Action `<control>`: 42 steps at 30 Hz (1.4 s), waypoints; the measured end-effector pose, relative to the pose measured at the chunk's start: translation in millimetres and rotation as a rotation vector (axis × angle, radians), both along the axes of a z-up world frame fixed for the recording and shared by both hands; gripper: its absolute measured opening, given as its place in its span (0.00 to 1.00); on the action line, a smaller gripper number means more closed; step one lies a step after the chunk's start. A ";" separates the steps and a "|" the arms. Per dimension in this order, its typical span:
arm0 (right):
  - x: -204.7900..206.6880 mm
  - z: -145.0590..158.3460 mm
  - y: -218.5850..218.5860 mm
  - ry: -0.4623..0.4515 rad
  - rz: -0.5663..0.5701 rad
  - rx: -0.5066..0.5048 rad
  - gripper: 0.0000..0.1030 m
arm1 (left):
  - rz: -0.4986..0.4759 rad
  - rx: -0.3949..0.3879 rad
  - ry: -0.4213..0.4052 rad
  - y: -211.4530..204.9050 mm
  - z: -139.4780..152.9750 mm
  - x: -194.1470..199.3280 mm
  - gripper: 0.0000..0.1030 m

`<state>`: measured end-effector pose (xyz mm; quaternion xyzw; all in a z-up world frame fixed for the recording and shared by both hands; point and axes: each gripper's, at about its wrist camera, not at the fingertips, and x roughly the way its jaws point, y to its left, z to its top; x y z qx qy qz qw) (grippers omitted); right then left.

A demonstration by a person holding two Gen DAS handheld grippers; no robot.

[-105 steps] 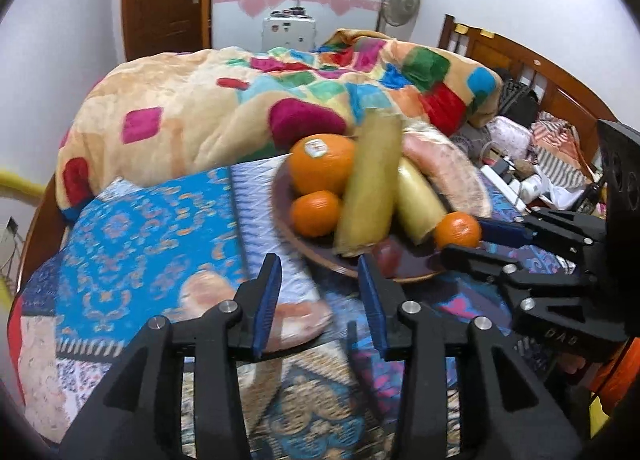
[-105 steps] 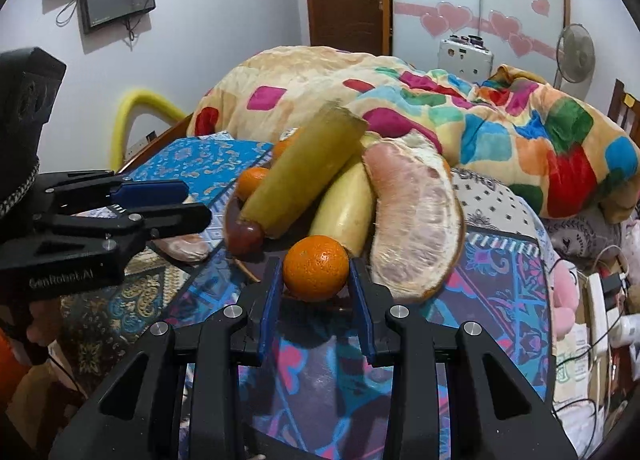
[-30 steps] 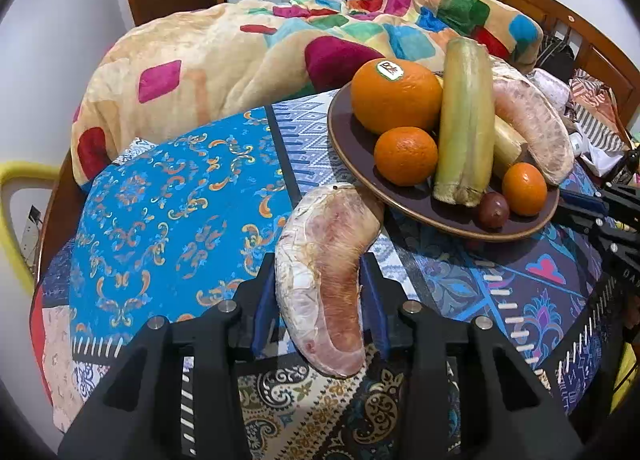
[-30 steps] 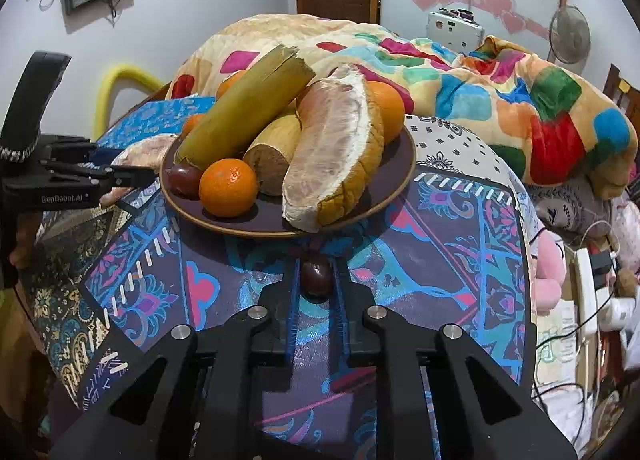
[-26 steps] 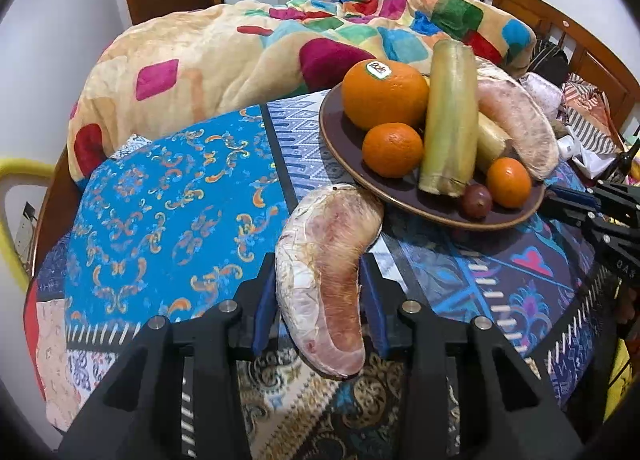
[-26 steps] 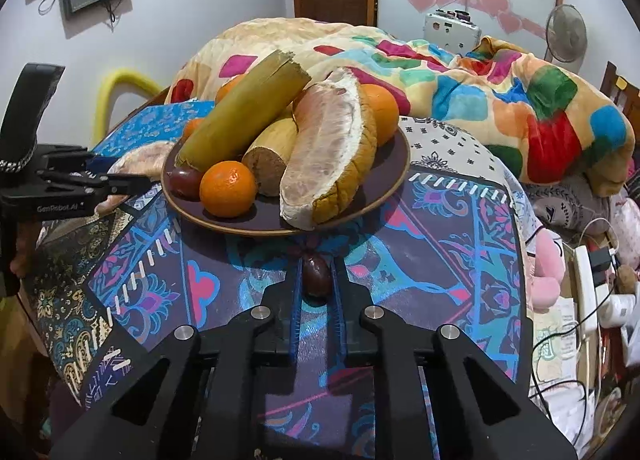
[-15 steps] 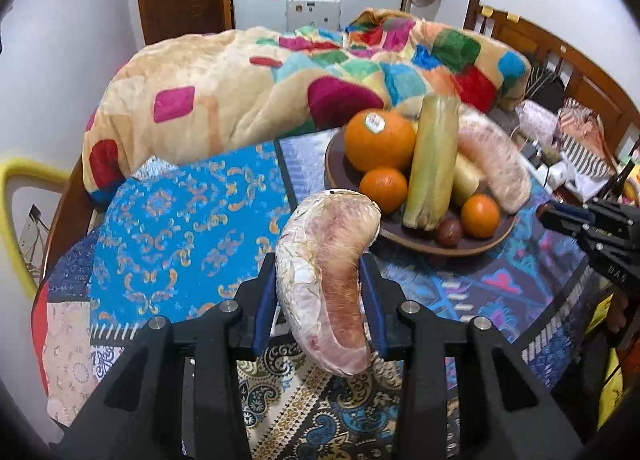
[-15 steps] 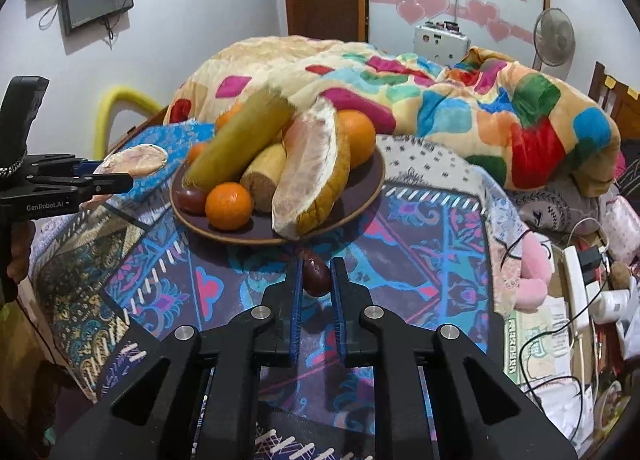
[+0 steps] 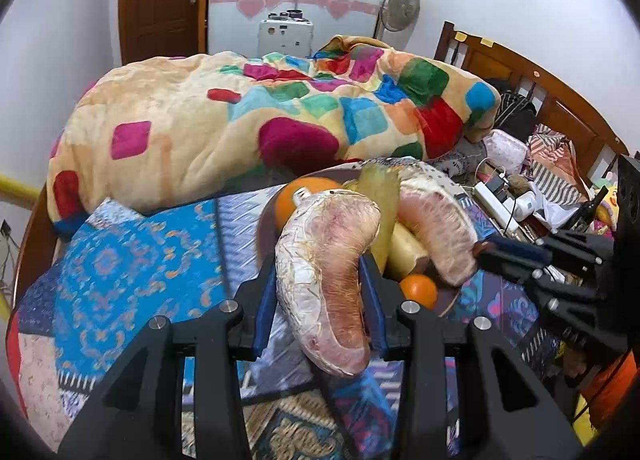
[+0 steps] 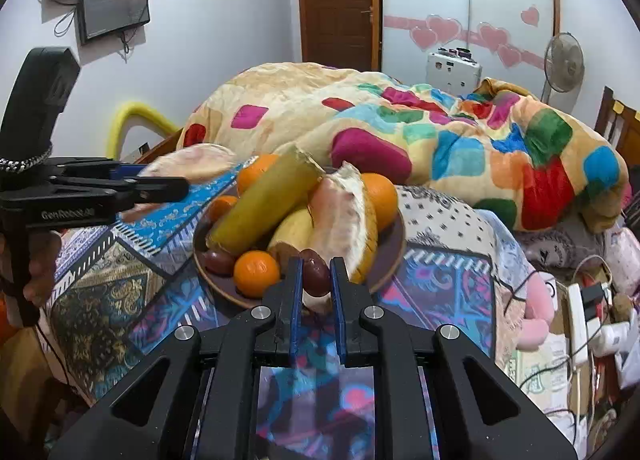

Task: Organize fruits
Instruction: 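Carry the pomelo segment and date onto the plate with both tools, then open both tools and pull them back from the plate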

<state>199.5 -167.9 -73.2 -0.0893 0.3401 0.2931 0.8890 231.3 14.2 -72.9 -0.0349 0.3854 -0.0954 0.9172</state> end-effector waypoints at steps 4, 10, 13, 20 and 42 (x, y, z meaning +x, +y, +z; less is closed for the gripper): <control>7.9 -3.8 10.3 0.003 0.015 -0.005 0.12 | -0.001 -0.012 0.002 -6.8 -3.6 16.2 0.38; 15.7 -13.1 21.7 0.020 0.036 -0.022 0.12 | 0.008 -0.017 0.021 -10.7 -14.3 29.5 0.38; 17.7 -18.3 26.3 0.026 0.041 -0.035 0.12 | 0.002 -0.036 0.031 -9.4 -18.2 30.0 0.38; 11.1 -20.3 32.2 -0.011 0.039 -0.080 0.12 | 0.008 -0.045 0.044 -3.4 -21.8 27.0 0.38; 8.4 -17.8 28.8 -0.005 0.037 -0.071 0.23 | 0.027 -0.018 0.047 6.3 -27.1 23.8 0.51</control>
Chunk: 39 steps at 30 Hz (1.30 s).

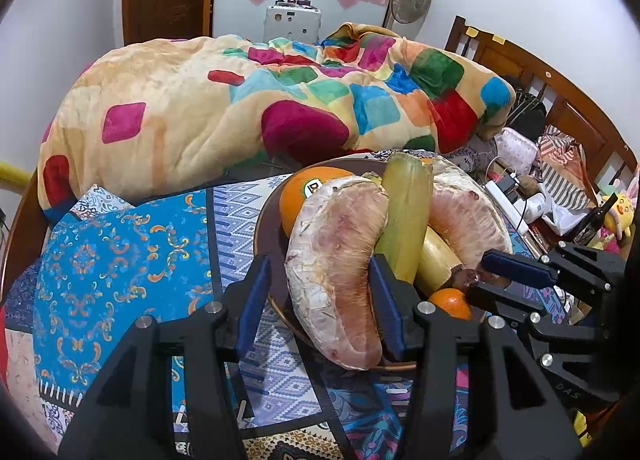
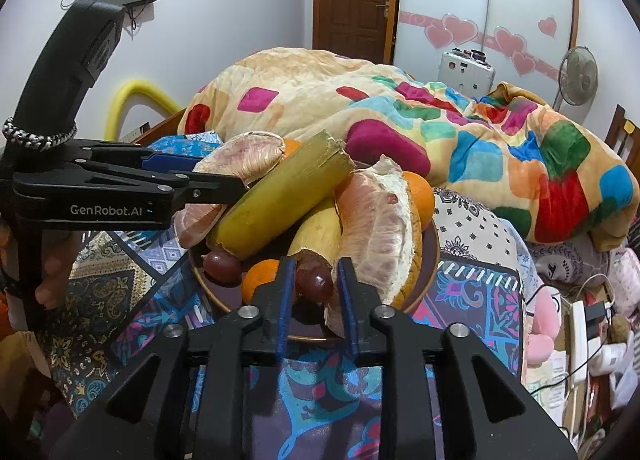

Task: Organize fruits
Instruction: 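Open both tools and pull them back from the plate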

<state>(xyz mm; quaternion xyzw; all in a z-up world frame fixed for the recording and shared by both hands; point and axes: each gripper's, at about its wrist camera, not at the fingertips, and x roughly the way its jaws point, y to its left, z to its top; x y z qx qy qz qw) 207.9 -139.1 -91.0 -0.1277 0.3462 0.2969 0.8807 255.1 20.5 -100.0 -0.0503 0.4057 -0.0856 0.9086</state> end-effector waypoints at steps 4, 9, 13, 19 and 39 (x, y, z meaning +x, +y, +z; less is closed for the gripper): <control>-2.4 1.7 -0.1 -0.008 0.001 0.005 0.29 | 0.003 0.012 -0.014 -2.9 2.2 -2.6 0.58; -6.8 9.5 -3.7 -0.018 -0.003 0.027 0.29 | 0.000 0.016 -0.027 -6.6 8.6 -9.9 0.59; -14.9 25.9 -8.1 -0.046 -0.016 0.050 0.29 | 0.007 0.021 -0.075 -8.0 26.1 -29.3 0.59; -41.8 62.1 -20.1 -0.113 -0.039 0.095 0.29 | 0.020 0.012 -0.177 -9.1 66.2 -77.5 0.59; -199.5 164.1 -59.3 -0.443 -0.146 0.286 0.54 | 0.130 0.059 -0.590 -36.3 164.1 -276.5 0.79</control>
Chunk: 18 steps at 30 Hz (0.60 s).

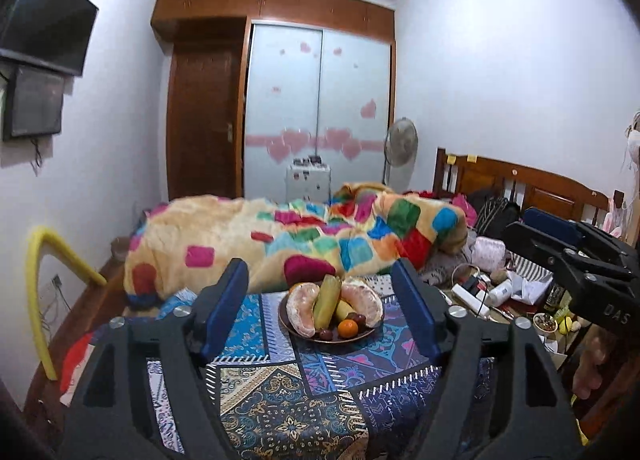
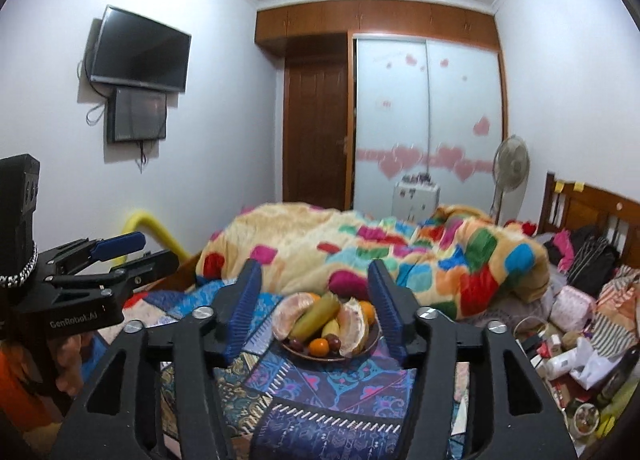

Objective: Organize fruits

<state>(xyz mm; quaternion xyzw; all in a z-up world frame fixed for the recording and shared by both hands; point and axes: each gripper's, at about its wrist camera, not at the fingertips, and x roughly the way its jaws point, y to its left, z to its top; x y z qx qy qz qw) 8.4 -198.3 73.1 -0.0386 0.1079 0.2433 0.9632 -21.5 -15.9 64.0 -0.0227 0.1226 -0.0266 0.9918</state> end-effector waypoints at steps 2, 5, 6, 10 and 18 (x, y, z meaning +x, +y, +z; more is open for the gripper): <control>-13.2 3.4 0.2 -0.035 -0.011 0.005 0.59 | 0.011 -0.001 -0.026 -2.1 3.3 -13.5 0.85; -28.6 6.0 0.2 -0.069 -0.021 0.017 0.69 | 0.020 0.007 -0.056 -4.7 6.9 -27.0 0.89; -31.8 6.6 -0.1 -0.078 -0.025 0.021 0.73 | 0.022 0.006 -0.063 -5.0 8.0 -31.4 0.91; -40.0 8.0 -3.8 -0.104 -0.046 0.048 0.87 | 0.033 -0.001 -0.087 -6.1 11.5 -44.8 0.95; -46.8 2.7 -8.7 -0.114 -0.077 0.065 0.97 | 0.060 0.041 -0.132 -15.0 11.3 -59.3 0.99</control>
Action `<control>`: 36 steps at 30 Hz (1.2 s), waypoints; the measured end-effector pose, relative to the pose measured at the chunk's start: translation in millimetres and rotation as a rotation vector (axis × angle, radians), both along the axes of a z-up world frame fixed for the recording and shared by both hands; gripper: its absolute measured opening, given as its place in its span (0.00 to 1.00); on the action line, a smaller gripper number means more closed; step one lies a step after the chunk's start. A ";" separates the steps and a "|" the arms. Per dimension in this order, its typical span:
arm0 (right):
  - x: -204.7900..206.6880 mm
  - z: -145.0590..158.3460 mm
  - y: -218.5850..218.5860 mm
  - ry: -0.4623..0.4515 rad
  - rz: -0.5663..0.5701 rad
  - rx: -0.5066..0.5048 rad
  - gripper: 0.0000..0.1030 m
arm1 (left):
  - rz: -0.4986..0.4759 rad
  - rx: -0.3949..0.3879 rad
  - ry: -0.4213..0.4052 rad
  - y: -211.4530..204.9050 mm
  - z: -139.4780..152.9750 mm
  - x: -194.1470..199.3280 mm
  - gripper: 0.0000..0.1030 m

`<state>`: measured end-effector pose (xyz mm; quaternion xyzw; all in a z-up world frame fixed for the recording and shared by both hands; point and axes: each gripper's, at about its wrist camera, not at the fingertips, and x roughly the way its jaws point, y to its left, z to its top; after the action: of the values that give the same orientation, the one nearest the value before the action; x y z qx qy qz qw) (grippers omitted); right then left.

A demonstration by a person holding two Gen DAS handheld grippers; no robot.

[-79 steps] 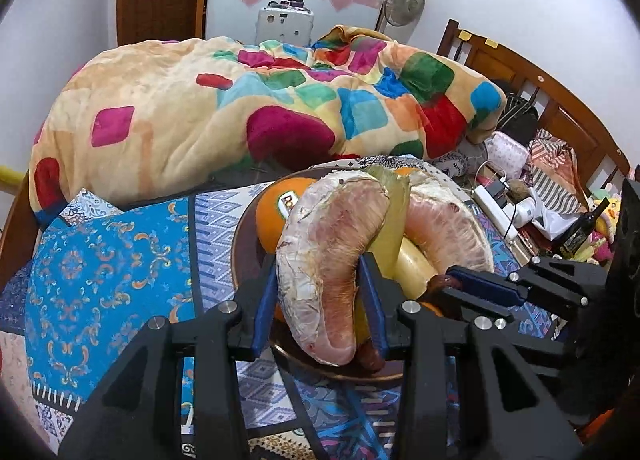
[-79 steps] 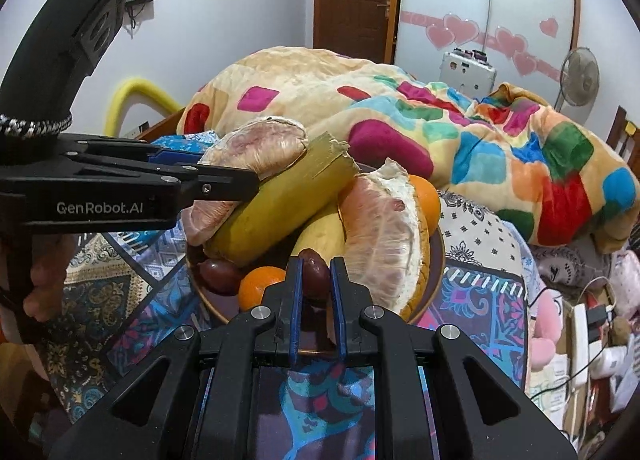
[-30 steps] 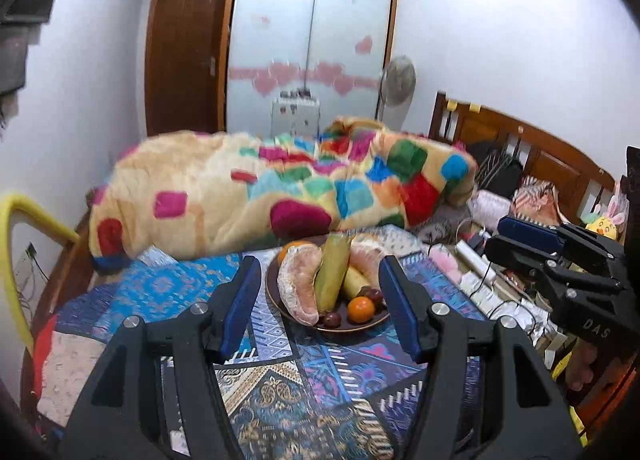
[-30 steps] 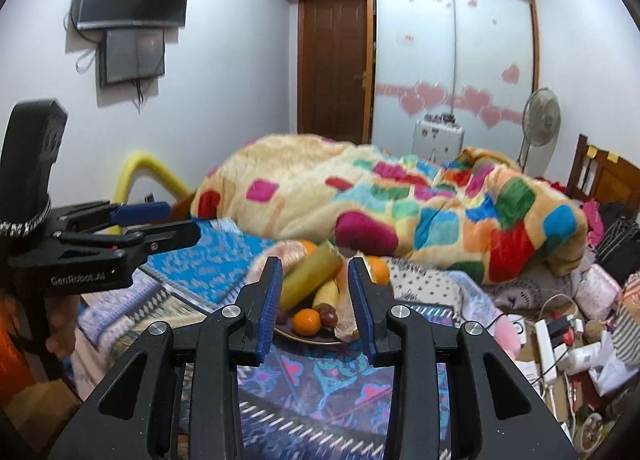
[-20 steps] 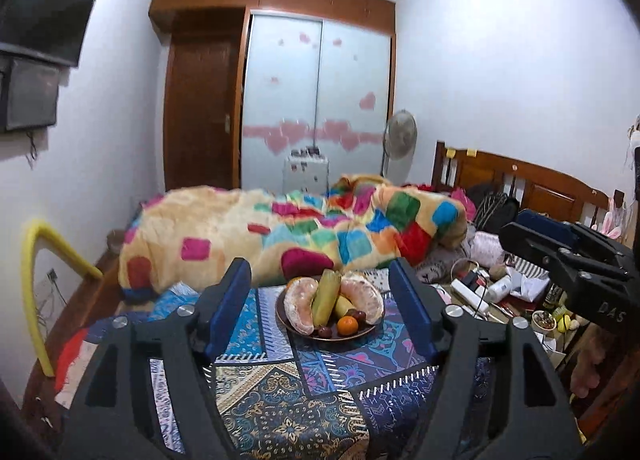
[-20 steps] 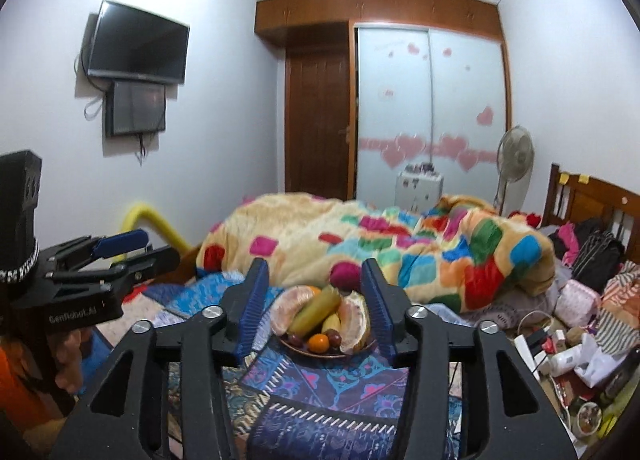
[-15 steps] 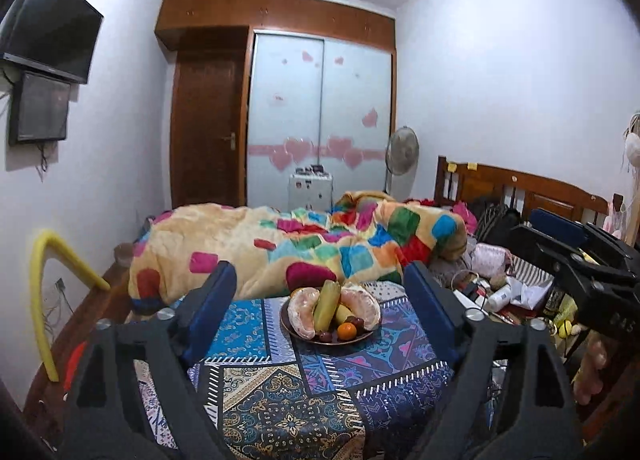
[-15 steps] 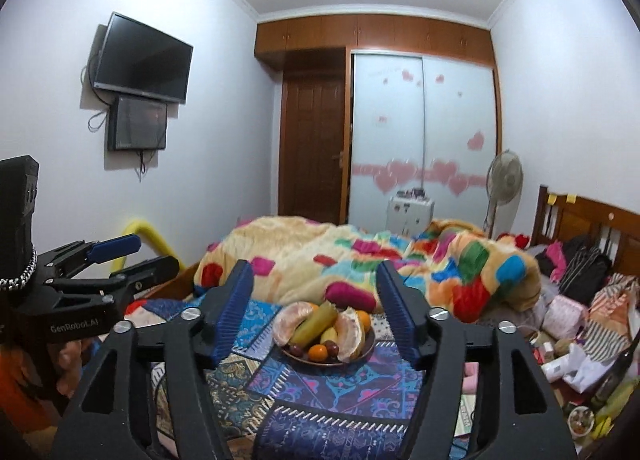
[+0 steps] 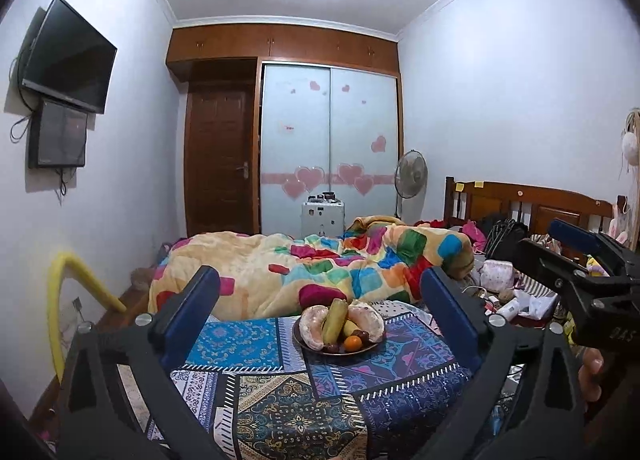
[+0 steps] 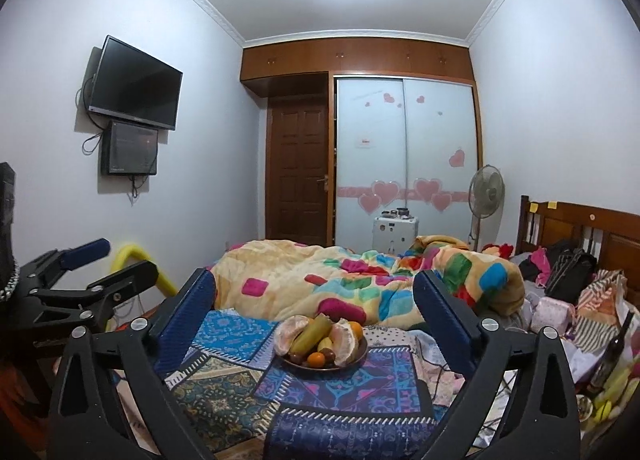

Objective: Organize fruits

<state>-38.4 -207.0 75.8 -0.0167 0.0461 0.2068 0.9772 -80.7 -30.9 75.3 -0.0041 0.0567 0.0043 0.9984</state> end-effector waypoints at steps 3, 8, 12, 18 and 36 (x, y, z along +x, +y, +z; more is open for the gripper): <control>-0.8 -2.5 -3.0 0.001 -0.002 0.006 0.99 | 0.002 0.004 -0.002 -1.0 -0.5 -1.6 0.99; -2.2 -4.1 -4.8 0.000 -0.004 0.007 1.00 | 0.003 0.012 -0.003 -3.1 0.1 -5.4 0.99; -4.8 -5.4 -4.4 0.000 -0.005 0.000 1.00 | 0.004 0.008 -0.002 -2.4 0.3 -5.8 1.00; -4.8 -5.6 -4.8 0.009 -0.004 0.002 1.00 | 0.006 0.015 0.003 -3.0 -0.2 -5.4 1.00; -4.2 -5.3 -4.4 0.015 -0.003 0.003 1.00 | 0.009 0.016 0.005 -5.6 -1.4 -3.8 1.00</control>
<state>-42.6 -211.5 70.5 -0.0138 0.0533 0.2053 0.9771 -84.5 -36.4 73.9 0.0035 0.0592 0.0090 0.9982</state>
